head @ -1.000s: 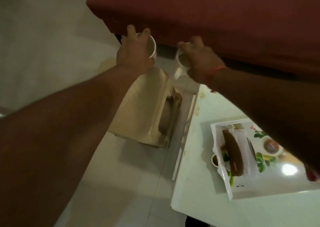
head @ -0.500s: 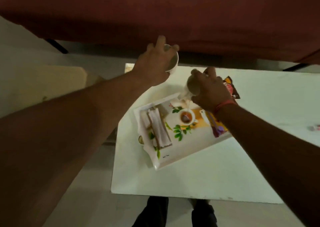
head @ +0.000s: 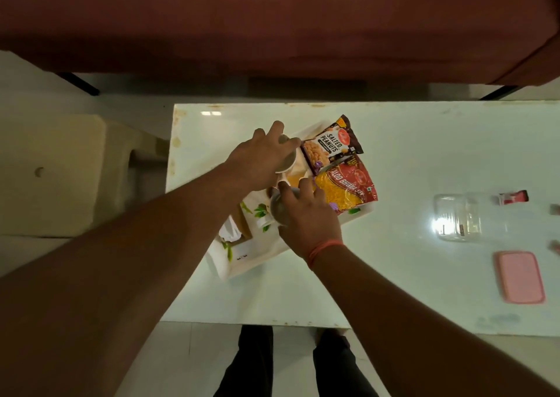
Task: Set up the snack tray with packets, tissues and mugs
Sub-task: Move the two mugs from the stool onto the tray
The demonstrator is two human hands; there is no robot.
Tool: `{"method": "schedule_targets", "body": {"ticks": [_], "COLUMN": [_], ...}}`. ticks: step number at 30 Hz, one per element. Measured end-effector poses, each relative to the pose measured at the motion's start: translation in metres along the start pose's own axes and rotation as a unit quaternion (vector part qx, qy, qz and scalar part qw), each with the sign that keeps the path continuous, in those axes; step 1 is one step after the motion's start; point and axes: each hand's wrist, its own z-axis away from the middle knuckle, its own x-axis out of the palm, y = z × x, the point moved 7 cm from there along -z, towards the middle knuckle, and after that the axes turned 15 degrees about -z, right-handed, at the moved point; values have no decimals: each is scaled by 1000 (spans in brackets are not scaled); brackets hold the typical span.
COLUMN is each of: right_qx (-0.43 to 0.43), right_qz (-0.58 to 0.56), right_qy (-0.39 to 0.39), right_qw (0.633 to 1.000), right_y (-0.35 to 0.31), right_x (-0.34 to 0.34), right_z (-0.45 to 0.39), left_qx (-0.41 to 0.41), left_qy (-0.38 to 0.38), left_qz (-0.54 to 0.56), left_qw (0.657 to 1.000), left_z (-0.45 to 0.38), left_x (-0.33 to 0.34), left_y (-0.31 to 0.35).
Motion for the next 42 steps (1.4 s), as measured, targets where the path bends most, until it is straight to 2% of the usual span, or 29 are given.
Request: {"method": "schedule_targets", "body": {"ticks": [7, 17, 22, 24, 26, 27, 29, 31, 33, 36, 42], "right_qx": [-15, -22, -18, -19, -28, -33, -43, -53, -61, -62, -50], "right_qz": [20, 7, 21, 24, 20, 11, -10, -31, -44, -49, -43], "right_qy": [4, 15, 6, -7, -19, -27, -43, -51, -49, -43, -48], "right_qw": [1000, 1000, 1000, 999, 999, 999, 998, 997, 996, 996, 997], "right_y": [4, 4, 5, 8, 11, 12, 15, 16, 16, 18, 20], "right_x": [3, 4, 4, 3, 0, -1, -2, -3, -4, -5, -5], "right_z": [0, -3, -2, -1, 1, 1, 3, 3, 2, 0, -1], "left_qx": [-27, -27, -25, -48, -119, -170, -268, -307, -308, -306, -328], "left_qy": [-27, -4, -17, -41, -65, -60, -2, 45, 5, -66, -70], "left_qz": [25, 39, 48, 87, 178, 237, 358, 449, 511, 540, 555], "left_qw": [999, 999, 998, 994, 975, 955, 895, 838, 802, 781, 761], "left_z": [5, 5, 8, 18, 39, 53, 84, 114, 132, 143, 142], "left_x": [20, 27, 32, 29, 23, 18, 18, 22, 32, 53, 65], "left_y": [-4, -3, -6, -18, -33, -39, -38, -16, 21, 64, 73]}}
